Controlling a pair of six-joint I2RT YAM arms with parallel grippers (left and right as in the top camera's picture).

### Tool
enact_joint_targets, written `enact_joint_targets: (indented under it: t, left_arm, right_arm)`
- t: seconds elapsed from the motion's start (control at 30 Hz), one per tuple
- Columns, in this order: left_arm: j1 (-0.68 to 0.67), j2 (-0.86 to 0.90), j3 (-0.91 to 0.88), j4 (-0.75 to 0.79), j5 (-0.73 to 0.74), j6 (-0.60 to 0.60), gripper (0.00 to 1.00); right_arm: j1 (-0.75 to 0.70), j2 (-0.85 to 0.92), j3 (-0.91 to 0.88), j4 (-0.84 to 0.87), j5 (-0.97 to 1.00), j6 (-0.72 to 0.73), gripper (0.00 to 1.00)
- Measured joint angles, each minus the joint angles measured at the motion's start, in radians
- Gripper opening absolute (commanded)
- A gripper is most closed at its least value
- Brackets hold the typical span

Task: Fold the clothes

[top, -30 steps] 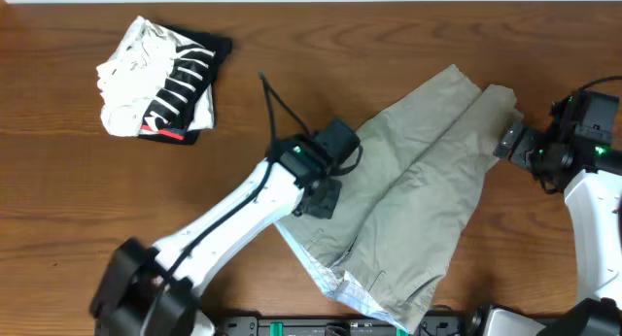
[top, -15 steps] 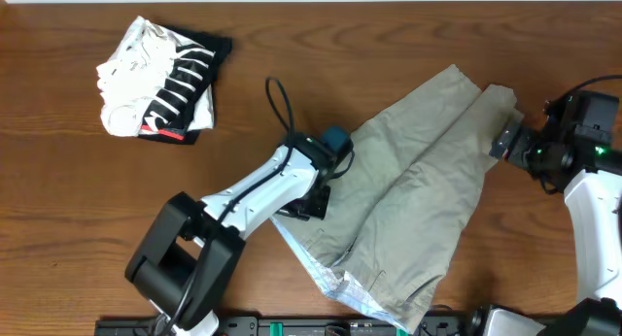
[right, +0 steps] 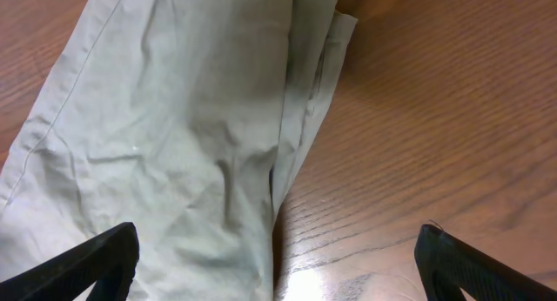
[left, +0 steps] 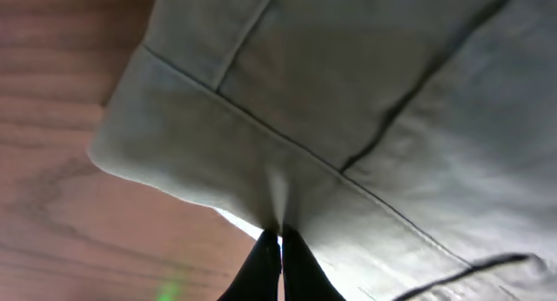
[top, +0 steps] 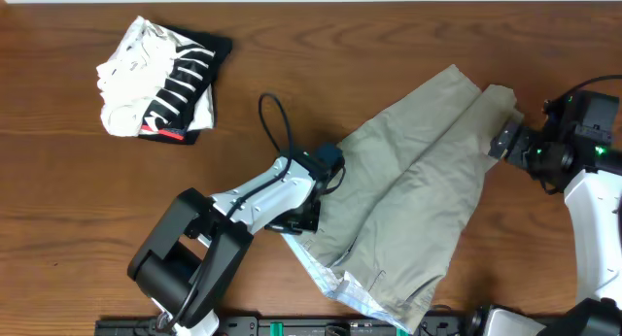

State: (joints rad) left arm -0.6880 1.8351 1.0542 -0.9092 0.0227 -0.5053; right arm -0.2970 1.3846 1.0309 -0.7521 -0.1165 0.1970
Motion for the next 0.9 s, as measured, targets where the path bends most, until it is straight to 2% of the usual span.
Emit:
enact_joint_targets:
  t: [0.33, 0.9]
  left_arm:
    - [0.000, 0.000, -0.002, 0.051, 0.000, -0.041, 0.07]
    - [0.029, 0.000, -0.002, 0.095, 0.020, -0.045, 0.07]
  right_arm:
    - [0.000, 0.000, 0.000, 0.000, 0.000, 0.000, 0.99]
    - [0.000, 0.000, 0.000, 0.000, 0.000, 0.000, 0.99]
